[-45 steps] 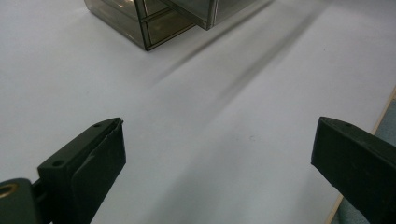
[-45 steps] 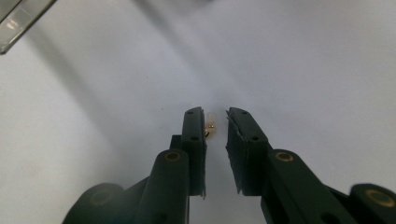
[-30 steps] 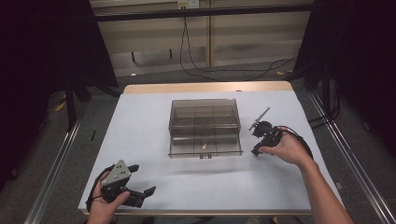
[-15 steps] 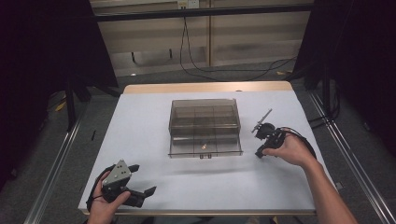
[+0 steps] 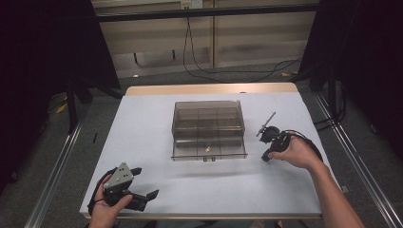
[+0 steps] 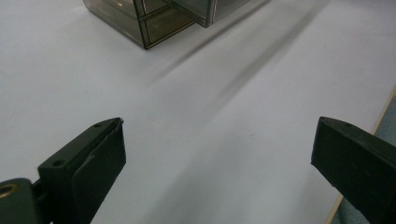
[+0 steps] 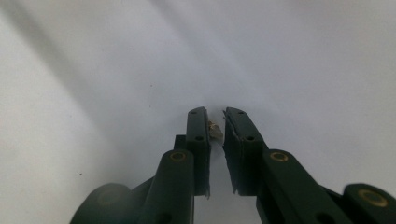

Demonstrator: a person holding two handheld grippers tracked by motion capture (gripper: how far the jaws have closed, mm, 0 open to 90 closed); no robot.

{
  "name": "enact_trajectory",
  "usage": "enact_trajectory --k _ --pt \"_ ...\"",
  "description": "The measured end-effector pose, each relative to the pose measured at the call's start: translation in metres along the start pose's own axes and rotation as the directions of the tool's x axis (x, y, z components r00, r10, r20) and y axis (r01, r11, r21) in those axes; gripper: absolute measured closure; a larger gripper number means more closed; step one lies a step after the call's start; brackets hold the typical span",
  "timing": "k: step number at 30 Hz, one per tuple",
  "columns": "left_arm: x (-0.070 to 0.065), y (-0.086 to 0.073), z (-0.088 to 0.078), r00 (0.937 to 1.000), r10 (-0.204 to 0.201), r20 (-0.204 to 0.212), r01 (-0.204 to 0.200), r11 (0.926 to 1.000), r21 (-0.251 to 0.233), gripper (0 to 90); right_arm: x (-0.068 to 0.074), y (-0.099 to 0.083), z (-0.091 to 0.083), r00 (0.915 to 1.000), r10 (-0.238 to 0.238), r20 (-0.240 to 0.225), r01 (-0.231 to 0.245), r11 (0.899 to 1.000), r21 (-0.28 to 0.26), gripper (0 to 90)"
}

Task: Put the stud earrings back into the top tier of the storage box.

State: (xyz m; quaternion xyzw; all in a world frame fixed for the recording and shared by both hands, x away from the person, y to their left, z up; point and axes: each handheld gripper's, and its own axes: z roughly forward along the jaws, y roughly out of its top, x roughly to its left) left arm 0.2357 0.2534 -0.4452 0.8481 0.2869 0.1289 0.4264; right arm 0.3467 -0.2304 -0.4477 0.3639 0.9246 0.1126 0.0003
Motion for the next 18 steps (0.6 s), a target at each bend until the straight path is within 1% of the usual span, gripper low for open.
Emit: enact_trajectory --k 8,9,12,14,17,18 --pt "-0.0001 0.0 -0.0004 1.0 0.006 -0.006 -0.006 1.0 -0.006 3.1 -0.0002 -0.0008 0.0004 1.0 0.007 -0.003 -0.007 1.0 0.005 80.4" --pt "0.0001 0.0 -0.0004 1.0 0.003 -0.003 -0.003 1.0 -0.005 3.1 -0.0004 -0.001 0.0001 0.9999 0.01 -0.007 -0.01 1.0 0.012 80.6" --pt "-0.0002 0.0001 0.0001 1.0 0.004 -0.005 -0.004 1.0 -0.005 3.2 -0.0016 -0.0015 0.0006 0.9996 0.019 -0.021 -0.019 1.0 0.008 82.9" --pt "-0.0004 0.0003 -0.0001 1.0 0.009 -0.003 -0.009 0.9999 -0.004 3.2 -0.0016 -0.0011 0.0007 0.9997 0.012 -0.022 -0.011 1.0 0.007 83.8" --pt "-0.0002 -0.0003 0.0001 1.0 0.002 -0.002 -0.002 1.0 -0.007 3.2 0.0002 -0.0004 0.0002 0.9996 0.016 -0.022 -0.016 1.0 0.008 85.0" --pt "0.0001 -0.0002 0.0 1.0 0.002 -0.001 -0.002 1.0 -0.005 3.1 -0.0005 -0.0006 0.0002 0.9997 0.009 -0.023 -0.009 1.0 0.004 85.5"
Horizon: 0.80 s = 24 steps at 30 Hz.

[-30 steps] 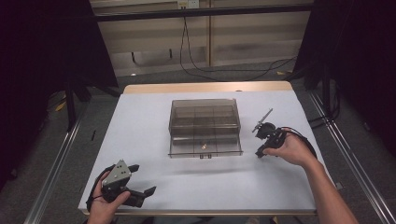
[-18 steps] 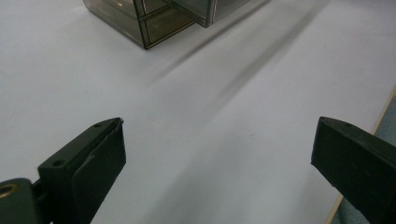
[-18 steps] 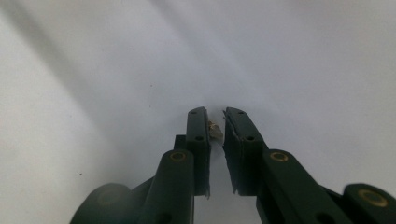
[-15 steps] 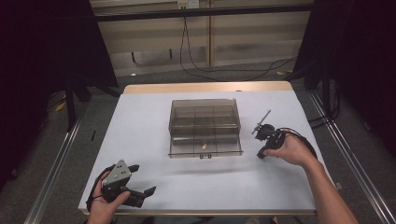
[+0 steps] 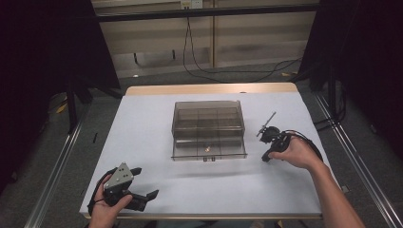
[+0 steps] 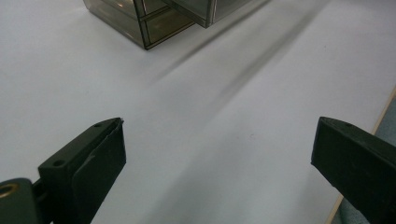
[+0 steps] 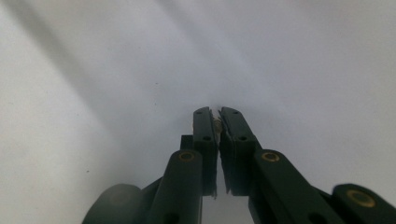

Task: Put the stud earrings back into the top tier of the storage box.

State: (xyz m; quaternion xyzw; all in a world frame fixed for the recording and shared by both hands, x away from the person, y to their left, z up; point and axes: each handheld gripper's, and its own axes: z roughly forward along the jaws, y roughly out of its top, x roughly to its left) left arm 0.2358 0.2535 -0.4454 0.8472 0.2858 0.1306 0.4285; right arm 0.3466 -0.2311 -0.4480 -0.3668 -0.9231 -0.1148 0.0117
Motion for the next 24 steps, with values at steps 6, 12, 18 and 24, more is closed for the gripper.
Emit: enact_trajectory --k 6,12,18,24 --pt "0.0 0.0 0.0 1.0 0.0 -0.002 0.0 1.0 0.003 3.1 0.001 0.0 0.0 0.9999 0.007 -0.01 -0.007 1.0 -0.003 86.0" --pt "0.0 0.0 0.0 1.0 -0.002 -0.001 0.002 1.0 0.0 3.1 0.003 0.001 -0.003 0.9998 -0.001 -0.022 0.0 1.0 -0.03 86.0" --pt "0.0 0.0 -0.001 1.0 -0.001 -0.003 0.001 1.0 -0.002 3.0 0.006 0.0 -0.01 0.9993 0.0 -0.037 -0.003 0.997 -0.08 86.1" --pt "0.001 0.0 -0.001 1.0 0.0 -0.004 0.0 1.0 0.003 3.0 0.007 -0.002 -0.019 0.9988 -0.013 -0.047 0.007 0.991 -0.131 86.2"
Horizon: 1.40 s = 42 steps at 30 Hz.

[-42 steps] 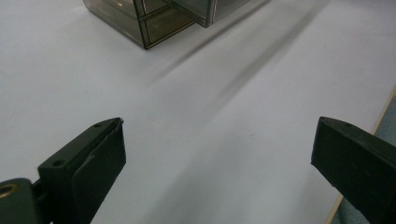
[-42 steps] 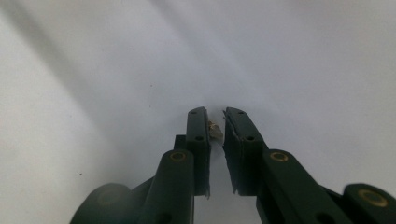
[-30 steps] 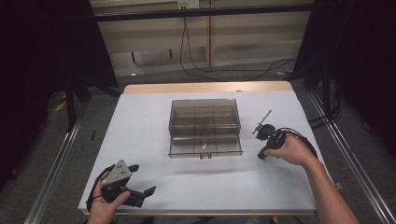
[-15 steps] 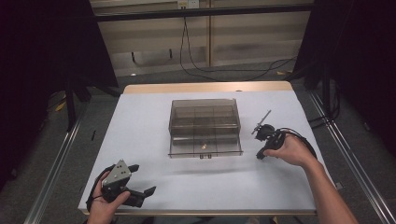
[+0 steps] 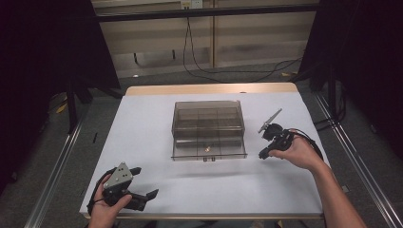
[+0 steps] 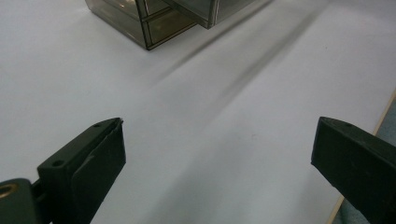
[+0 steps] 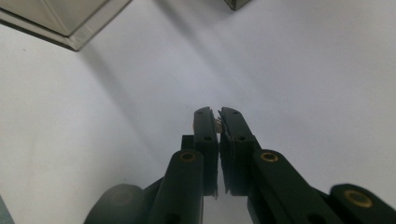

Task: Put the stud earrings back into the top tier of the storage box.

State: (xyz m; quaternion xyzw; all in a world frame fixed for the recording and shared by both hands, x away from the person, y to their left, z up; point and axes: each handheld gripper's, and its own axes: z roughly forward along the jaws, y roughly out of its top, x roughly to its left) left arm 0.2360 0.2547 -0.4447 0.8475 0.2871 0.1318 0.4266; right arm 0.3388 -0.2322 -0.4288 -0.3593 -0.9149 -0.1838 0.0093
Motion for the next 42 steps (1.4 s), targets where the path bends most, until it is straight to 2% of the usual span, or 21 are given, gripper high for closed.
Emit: enact_trajectory --k 2,5,16,21,28,32,42 --pt "0.0 0.0 0.0 1.0 0.0 0.0 0.0 1.0 0.0 3.0 0.0 -0.001 -0.004 1.0 0.0 -0.003 0.0 1.0 -0.016 86.2" --pt "0.0 0.0 0.0 1.0 0.0 -0.002 0.0 1.0 0.0 3.0 0.0 -0.003 -0.013 0.9999 0.015 -0.005 -0.015 0.997 -0.071 86.2" --pt "0.0 0.0 0.0 1.0 -0.005 0.001 0.005 1.0 -0.005 3.0 0.0 -0.008 -0.028 0.9995 0.022 -0.022 -0.025 0.991 -0.134 86.2" --pt "0.001 0.0 0.001 0.9999 -0.011 -0.003 0.011 0.9999 0.0 2.9 0.002 -0.007 -0.031 0.9995 0.006 -0.03 -0.011 0.989 -0.149 86.3" --pt "0.0 0.001 0.001 1.0 -0.01 -0.001 0.01 0.9999 -0.002 3.0 0.005 -0.007 -0.041 0.9998 -0.004 -0.02 0.0 0.979 -0.203 86.4" --pt "0.0 0.001 0.001 1.0 -0.007 0.002 0.007 1.0 -0.001 2.9 0.008 -0.005 -0.043 0.9994 -0.02 -0.027 0.014 0.979 -0.205 86.4" --pt "-0.001 0.0 0.001 1.0 -0.007 0.003 0.007 1.0 -0.002 2.9 0.014 0.004 -0.061 0.9987 -0.046 -0.025 0.038 0.968 -0.247 86.4"
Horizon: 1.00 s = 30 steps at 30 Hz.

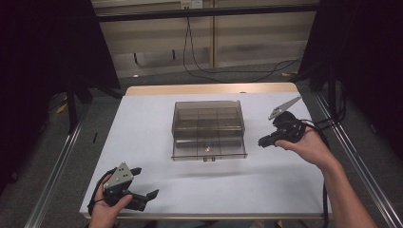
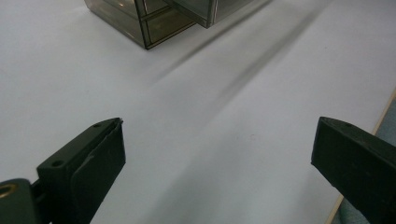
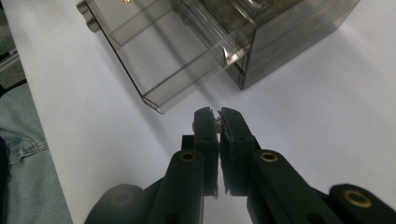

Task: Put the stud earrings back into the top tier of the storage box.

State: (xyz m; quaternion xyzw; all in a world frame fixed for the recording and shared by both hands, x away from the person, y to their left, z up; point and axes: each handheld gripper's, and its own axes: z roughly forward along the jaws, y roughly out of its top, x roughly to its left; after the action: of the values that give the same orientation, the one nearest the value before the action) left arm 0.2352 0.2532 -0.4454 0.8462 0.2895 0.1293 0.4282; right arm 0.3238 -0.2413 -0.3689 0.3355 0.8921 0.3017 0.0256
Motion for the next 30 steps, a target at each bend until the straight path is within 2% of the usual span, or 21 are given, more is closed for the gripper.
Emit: enact_trajectory --k 6,9,12,21,30 --pt "0.0 0.0 0.0 1.0 0.0 -0.002 0.0 1.0 -0.002 2.9 0.008 0.011 -0.007 0.9996 -0.027 -0.001 0.027 0.999 -0.022 86.4" --pt "0.0 0.0 0.001 1.0 0.006 -0.005 -0.006 1.0 0.006 2.9 0.012 0.017 -0.013 0.9987 -0.051 -0.006 0.05 0.997 -0.063 86.4" --pt "-0.001 0.0 0.001 1.0 0.006 0.001 -0.006 1.0 0.001 2.9 0.014 0.022 -0.014 0.998 -0.063 -0.004 0.063 0.997 -0.05 86.4" --pt "0.0 0.0 0.001 1.0 0.009 0.002 -0.009 1.0 0.003 3.0 0.02 0.036 -0.015 0.9958 -0.09 -0.018 0.088 0.993 -0.08 86.4" --pt "0.0 0.0 0.0 1.0 0.006 0.0 -0.006 1.0 0.002 3.0 0.029 0.056 -0.007 0.9907 -0.132 -0.033 0.13 0.99 -0.061 86.4"
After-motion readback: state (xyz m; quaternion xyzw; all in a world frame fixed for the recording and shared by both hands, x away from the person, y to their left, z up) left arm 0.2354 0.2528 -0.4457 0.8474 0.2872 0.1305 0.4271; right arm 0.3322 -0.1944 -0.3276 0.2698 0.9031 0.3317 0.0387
